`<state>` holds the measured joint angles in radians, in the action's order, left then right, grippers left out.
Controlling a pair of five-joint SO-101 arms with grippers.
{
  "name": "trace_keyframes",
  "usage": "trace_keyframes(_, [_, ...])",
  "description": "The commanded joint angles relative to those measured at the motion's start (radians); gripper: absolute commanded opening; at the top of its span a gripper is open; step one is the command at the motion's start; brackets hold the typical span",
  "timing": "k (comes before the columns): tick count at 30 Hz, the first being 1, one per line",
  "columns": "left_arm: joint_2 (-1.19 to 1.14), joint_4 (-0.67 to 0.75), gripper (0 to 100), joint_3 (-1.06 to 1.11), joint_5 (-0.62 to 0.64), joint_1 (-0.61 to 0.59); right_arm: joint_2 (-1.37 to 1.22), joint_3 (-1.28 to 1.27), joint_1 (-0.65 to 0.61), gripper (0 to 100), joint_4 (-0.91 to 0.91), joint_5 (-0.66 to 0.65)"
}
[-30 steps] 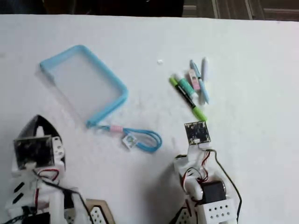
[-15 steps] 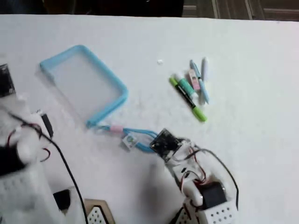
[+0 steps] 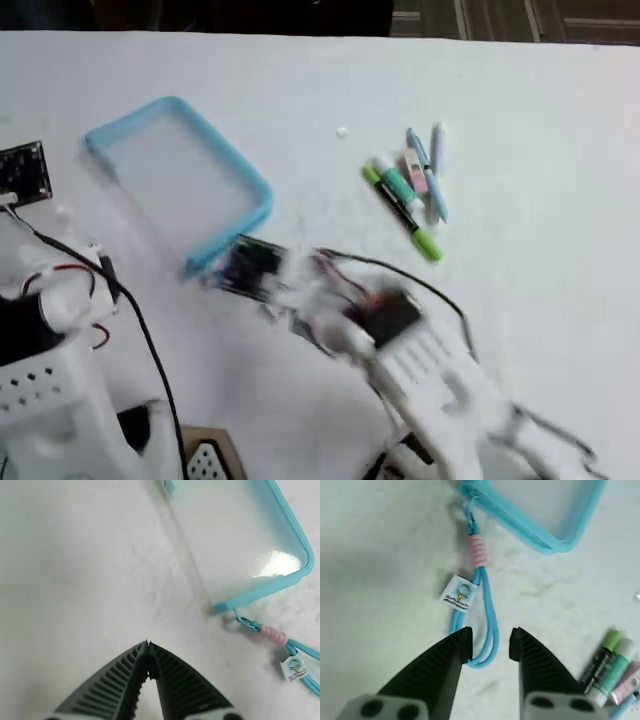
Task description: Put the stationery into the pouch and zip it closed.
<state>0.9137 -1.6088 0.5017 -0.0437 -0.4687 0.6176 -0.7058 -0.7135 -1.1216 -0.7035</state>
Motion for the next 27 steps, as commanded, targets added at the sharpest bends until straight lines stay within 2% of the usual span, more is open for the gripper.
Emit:
trace_keyframes(1, [0.065,0.058,3,0.029,-0.158,-0.073,-0.363,0.222,-0.079,19.2,-0.001,-0.012])
trace_keyframes(8, [0.104,0.072,3,0.091,-0.15,-0.157,-0.82,0.612,-0.156,20.2,-0.001,-0.012])
trace_keyframes(15, [0.101,0.072,3,0.094,-0.155,-0.157,-1.207,0.956,-0.053,20.0,-0.067,-0.012])
trace_keyframes(18, [0.101,0.072,3,0.091,-0.155,-0.157,-1.285,1.051,-0.035,18.7,-0.131,-0.015])
trace_keyframes(23, [0.099,0.074,3,0.089,-0.157,-0.157,-1.31,1.077,-0.045,2.7,-0.183,-0.1])
trace_keyframes(27, [0.099,0.074,3,0.089,-0.157,-0.157,-1.308,1.08,-0.016,1.8,-0.208,-0.101])
